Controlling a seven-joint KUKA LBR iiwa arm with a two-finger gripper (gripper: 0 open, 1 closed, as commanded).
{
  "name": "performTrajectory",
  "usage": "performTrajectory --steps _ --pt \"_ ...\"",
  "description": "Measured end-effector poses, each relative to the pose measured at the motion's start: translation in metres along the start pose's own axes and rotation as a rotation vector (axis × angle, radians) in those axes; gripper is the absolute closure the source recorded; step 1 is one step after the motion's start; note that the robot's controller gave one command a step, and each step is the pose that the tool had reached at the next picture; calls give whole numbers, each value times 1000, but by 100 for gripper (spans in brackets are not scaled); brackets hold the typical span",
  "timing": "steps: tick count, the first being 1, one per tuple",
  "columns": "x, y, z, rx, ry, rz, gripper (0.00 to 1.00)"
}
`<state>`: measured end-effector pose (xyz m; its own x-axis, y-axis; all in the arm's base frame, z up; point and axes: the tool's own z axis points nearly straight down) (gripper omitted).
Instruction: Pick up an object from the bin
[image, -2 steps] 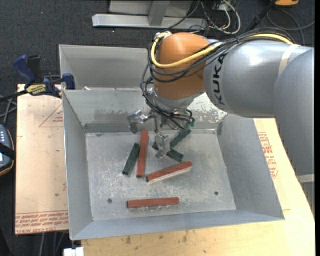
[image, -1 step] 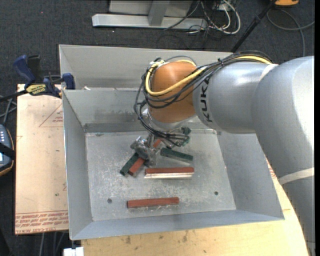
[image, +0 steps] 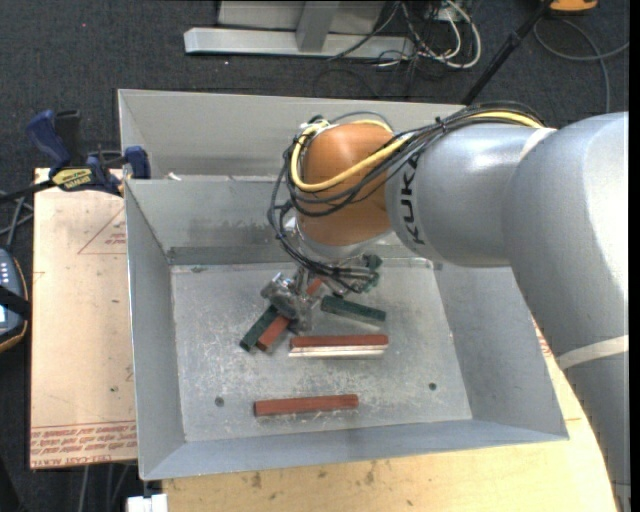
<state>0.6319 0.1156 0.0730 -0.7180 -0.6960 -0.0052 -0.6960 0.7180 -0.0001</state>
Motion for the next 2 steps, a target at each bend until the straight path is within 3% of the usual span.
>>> performTrajectory --steps 1,2 --pt "-7 -5 -52 -2 4 18 100" --pt "-21 29 -123 0 1 3 0"
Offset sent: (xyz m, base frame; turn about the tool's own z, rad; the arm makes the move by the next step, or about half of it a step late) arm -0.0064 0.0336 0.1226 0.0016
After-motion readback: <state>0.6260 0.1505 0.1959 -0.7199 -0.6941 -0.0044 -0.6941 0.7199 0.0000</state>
